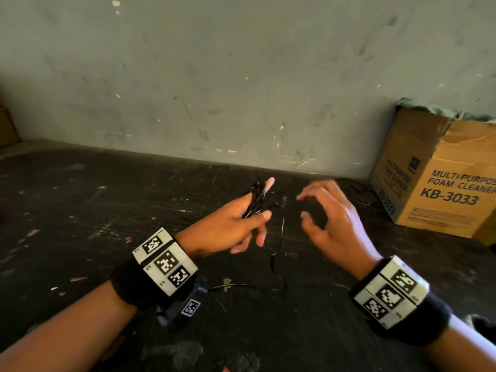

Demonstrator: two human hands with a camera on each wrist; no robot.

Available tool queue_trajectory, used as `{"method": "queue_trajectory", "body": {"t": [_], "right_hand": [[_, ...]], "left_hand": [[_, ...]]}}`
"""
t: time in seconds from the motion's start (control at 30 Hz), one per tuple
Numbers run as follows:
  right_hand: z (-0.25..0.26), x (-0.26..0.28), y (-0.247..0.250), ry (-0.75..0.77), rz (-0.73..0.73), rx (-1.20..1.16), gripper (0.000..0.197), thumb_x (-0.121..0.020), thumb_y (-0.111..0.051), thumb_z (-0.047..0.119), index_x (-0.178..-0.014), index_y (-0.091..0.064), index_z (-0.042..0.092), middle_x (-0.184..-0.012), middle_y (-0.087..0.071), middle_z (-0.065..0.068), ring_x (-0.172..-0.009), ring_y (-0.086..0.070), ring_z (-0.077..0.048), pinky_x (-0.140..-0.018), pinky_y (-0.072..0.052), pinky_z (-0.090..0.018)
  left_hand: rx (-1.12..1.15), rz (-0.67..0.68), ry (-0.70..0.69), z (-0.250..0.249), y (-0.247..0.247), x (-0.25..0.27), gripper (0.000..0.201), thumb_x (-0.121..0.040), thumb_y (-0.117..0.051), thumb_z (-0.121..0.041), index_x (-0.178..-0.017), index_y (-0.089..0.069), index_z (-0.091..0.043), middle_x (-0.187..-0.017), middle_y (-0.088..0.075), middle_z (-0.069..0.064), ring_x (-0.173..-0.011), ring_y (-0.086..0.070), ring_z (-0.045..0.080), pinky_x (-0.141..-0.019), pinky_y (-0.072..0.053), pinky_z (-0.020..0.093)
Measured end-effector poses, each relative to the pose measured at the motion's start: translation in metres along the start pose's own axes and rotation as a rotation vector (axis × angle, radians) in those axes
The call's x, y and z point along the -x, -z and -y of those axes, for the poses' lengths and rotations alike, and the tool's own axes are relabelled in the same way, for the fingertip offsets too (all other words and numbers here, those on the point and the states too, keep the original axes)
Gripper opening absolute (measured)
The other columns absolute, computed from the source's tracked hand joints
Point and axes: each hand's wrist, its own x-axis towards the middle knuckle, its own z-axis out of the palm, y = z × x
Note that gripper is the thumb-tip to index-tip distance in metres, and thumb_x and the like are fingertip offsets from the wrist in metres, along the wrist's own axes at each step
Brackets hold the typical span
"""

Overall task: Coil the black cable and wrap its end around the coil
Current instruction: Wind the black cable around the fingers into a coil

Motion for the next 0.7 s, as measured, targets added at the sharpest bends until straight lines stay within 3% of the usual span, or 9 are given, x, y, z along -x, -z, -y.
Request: {"method": "queue_trajectory", "body": {"t": [0.07, 0.1, 0.17, 0.27, 0.33, 0.43, 0.5, 0.6, 0.7], "right_hand": [[0.002, 0.004, -0.014, -0.212, 0.085, -0.272, 0.01, -0.085, -0.064, 0.014, -0.093, -0.062, 0.02, -0.092, -0.064, 0.001, -0.084, -0.062, -0.007, -0.075, -0.051, -0.024], [0.006, 0.005, -0.02, -0.301, 0.153, -0.394, 0.006, -0.089, -0.06, 0.021, -0.088, -0.065, 0.019, -0.085, -0.067, -0.002, -0.077, -0.065, -0.013, -0.071, -0.053, -0.034], [0.015, 0.007, -0.025, -0.365, 0.236, -0.558, 0.036, -0.092, -0.047, 0.039, -0.085, -0.069, 0.013, -0.082, -0.07, -0.013, -0.077, -0.066, -0.032, -0.073, -0.054, -0.052], [0.031, 0.001, -0.023, -0.359, 0.289, -0.868, 0.05, -0.098, -0.033, 0.033, -0.09, -0.067, -0.003, -0.084, -0.071, -0.016, -0.078, -0.067, -0.025, -0.074, -0.056, -0.034], [0.034, -0.003, -0.021, -0.459, 0.261, -0.986, 0.05, -0.102, -0.025, 0.024, -0.091, -0.066, -0.004, -0.083, -0.071, -0.021, -0.076, -0.068, -0.028, -0.074, -0.055, -0.035], [0.034, -0.008, -0.013, -0.618, 0.316, -1.083, 0.057, -0.098, -0.026, 0.045, -0.094, -0.067, 0.005, -0.086, -0.073, -0.019, -0.081, -0.07, -0.033, -0.079, -0.054, -0.041], [0.039, -0.011, -0.007, -0.575, 0.43, -0.984, 0.053, -0.087, -0.041, 0.053, -0.1, -0.066, 0.007, -0.091, -0.074, -0.017, -0.086, -0.071, -0.03, -0.084, -0.055, -0.039], [0.048, -0.013, -0.011, -0.579, 0.452, -0.882, 0.032, -0.086, -0.063, 0.025, -0.11, -0.056, 0.004, -0.094, -0.073, -0.02, -0.083, -0.072, -0.026, -0.081, -0.059, -0.034], [0.046, -0.014, -0.018, -0.582, 0.393, -0.84, 0.012, -0.089, -0.059, 0.003, -0.1, -0.059, 0.001, -0.086, -0.073, -0.019, -0.079, -0.07, -0.025, -0.076, -0.058, -0.031]], "left_hand": [[0.034, 0.002, -0.005, -0.004, 0.001, 0.002, 0.06, -0.1, -0.041, -0.024, -0.145, -0.011, -0.049, -0.072, -0.06, 0.009, -0.04, -0.037, 0.012, -0.038, -0.034, 0.018], [0.042, 0.002, -0.01, -0.005, 0.001, 0.002, 0.059, -0.1, -0.041, -0.025, -0.145, -0.012, -0.05, -0.073, -0.059, 0.01, -0.04, -0.037, 0.012, -0.038, -0.034, 0.018], [0.038, -0.009, -0.013, -0.005, 0.0, 0.001, 0.058, -0.1, -0.041, -0.025, -0.144, -0.013, -0.051, -0.073, -0.058, 0.011, -0.04, -0.037, 0.012, -0.038, -0.034, 0.018], [-0.027, -0.041, -0.017, -0.002, -0.001, 0.001, 0.06, -0.1, -0.042, -0.025, -0.145, -0.013, -0.051, -0.071, -0.056, 0.011, -0.04, -0.041, 0.011, -0.038, -0.035, 0.018], [-0.07, -0.085, -0.019, 0.0, 0.0, 0.002, 0.06, -0.099, -0.043, -0.025, -0.144, -0.013, -0.051, -0.069, -0.056, 0.008, -0.04, -0.041, 0.012, -0.038, -0.036, 0.02], [-0.173, -0.119, -0.008, 0.002, 0.005, 0.003, 0.062, -0.099, -0.042, -0.024, -0.145, -0.009, -0.051, -0.069, -0.058, 0.002, -0.04, -0.043, 0.011, -0.04, -0.041, 0.023], [-0.236, -0.105, -0.012, 0.004, 0.006, 0.004, 0.064, -0.1, -0.041, -0.023, -0.146, -0.005, -0.048, -0.061, -0.06, -0.007, -0.039, -0.044, 0.006, -0.042, -0.043, 0.024], [-0.301, -0.09, -0.038, 0.004, 0.002, 0.005, 0.064, -0.1, -0.04, -0.02, -0.146, -0.001, -0.042, -0.049, -0.059, -0.02, -0.038, -0.047, -0.001, -0.044, -0.041, 0.013], [-0.307, -0.083, -0.048, 0.006, -0.002, 0.005, 0.065, -0.1, -0.041, -0.017, -0.147, -0.001, -0.039, -0.058, -0.06, -0.01, -0.043, -0.051, -0.008, -0.046, -0.04, 0.008]]}}
